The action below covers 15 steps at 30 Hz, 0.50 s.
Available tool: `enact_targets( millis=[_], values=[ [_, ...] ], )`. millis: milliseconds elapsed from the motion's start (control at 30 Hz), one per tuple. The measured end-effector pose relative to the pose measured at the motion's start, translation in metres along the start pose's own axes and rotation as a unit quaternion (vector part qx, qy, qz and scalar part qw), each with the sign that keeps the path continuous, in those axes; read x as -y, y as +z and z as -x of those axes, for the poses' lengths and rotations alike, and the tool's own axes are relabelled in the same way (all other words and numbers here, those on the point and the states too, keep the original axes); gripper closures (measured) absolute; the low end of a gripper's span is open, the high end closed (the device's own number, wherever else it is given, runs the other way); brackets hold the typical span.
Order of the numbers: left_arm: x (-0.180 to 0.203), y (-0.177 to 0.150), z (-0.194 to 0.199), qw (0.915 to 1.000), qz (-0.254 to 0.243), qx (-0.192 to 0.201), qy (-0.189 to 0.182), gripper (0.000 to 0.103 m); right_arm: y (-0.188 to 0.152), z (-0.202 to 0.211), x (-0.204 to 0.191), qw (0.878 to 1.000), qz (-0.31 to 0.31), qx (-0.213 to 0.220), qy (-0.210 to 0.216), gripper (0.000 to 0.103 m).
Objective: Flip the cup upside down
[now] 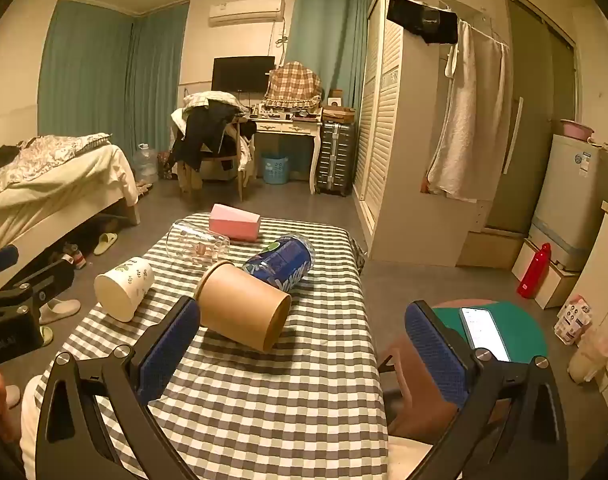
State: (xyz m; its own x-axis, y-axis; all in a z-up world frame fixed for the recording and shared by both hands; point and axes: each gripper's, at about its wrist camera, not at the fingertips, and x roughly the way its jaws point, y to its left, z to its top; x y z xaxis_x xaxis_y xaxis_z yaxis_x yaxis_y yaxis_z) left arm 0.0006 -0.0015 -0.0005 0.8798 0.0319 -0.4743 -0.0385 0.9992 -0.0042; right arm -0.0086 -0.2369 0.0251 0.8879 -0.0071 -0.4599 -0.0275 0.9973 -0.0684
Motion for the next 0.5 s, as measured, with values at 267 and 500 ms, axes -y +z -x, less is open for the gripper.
enact_targets(
  millis=[267,500],
  values=[
    [-0.0065,0.0009,-0.0019,0.9998,0.017,-0.004,-0.005,0.000,-0.0005,0.0000,0.0026,1.000,0.000,-0.001,0.001,0.000],
    [-0.0072,0.0019,-0.0009,0.9998,0.018,-0.004,-0.006,0.000,0.0012,-0.0048,0.0001,1.000,-0.002,-0.008,-0.005,0.000]
  ],
)
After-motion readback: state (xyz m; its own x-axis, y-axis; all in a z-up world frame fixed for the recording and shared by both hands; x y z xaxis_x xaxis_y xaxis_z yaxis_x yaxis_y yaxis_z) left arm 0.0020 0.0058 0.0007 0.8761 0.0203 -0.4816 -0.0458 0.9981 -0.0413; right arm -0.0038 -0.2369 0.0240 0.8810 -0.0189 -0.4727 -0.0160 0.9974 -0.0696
